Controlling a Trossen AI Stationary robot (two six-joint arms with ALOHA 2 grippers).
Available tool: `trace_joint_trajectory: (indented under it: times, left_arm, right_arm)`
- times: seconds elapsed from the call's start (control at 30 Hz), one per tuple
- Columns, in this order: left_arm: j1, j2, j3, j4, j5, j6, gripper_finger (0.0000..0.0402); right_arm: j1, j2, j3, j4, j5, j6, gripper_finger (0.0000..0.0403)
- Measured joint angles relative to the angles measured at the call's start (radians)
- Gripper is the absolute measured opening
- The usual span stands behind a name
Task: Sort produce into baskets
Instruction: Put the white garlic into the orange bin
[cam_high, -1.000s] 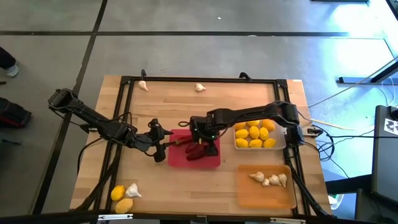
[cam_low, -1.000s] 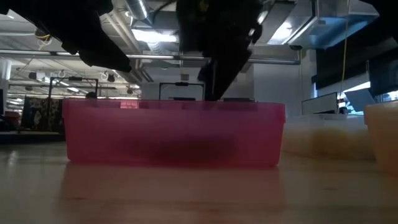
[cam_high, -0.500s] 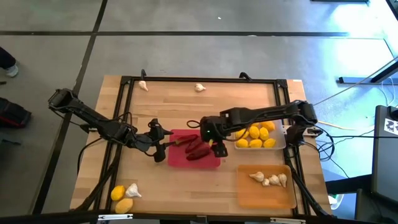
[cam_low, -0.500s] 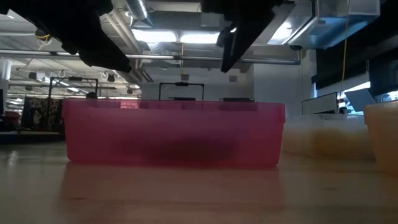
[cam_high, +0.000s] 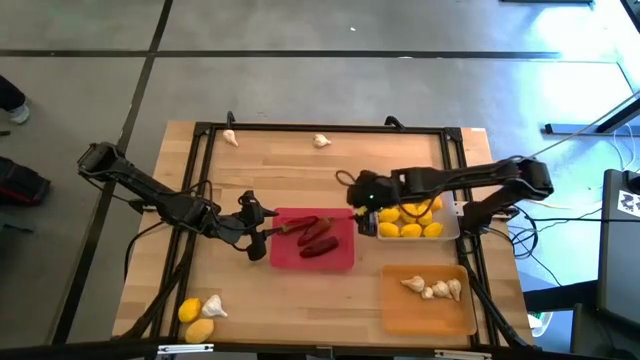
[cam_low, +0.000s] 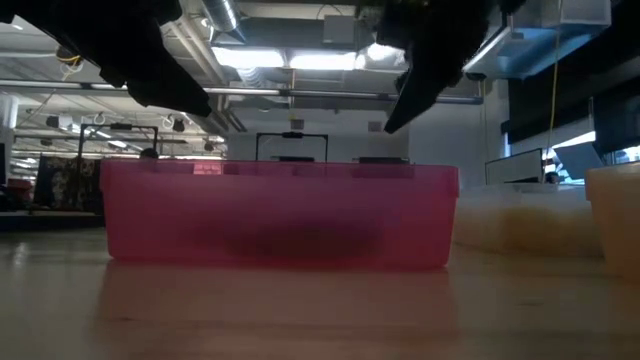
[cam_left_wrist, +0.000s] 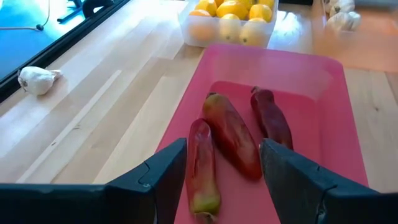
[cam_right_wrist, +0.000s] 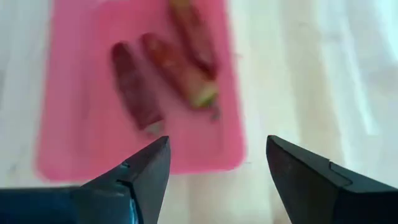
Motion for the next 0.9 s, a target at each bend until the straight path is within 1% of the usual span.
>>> trace_joint_trajectory:
  times: [0.13, 0.23, 0.37, 0.57, 0.73, 0.9]
  left_arm:
    - [0.0, 0.0, 0.0, 0.004, 0.0, 0.0, 0.02]
    - [0.0, 0.0, 0.0, 0.004, 0.0, 0.0, 0.02]
    - [0.0, 0.0, 0.0, 0.004, 0.0, 0.0, 0.02]
    - [0.0, 0.0, 0.0, 0.003, 0.0, 0.008, 0.02]
    - [0.003, 0.0, 0.0, 0.007, -0.016, 0.03, 0.02]
    - [0.026, 0.0, 0.0, 0.007, -0.02, 0.03, 0.02]
  right_arm:
    - [-0.053, -0.035, -0.079, 0.105, 0.05, 0.026, 0.026]
    - [-0.097, -0.035, -0.107, 0.159, 0.061, 0.03, 0.026]
    - [-0.152, -0.035, -0.146, 0.236, 0.124, 0.029, 0.026]
    - [-0.235, -0.033, -0.195, 0.303, 0.149, 0.018, 0.026]
    - [-0.274, 0.008, -0.202, 0.338, 0.149, 0.015, 0.026]
    - [-0.297, 0.095, -0.202, 0.411, 0.15, -0.024, 0.0259]
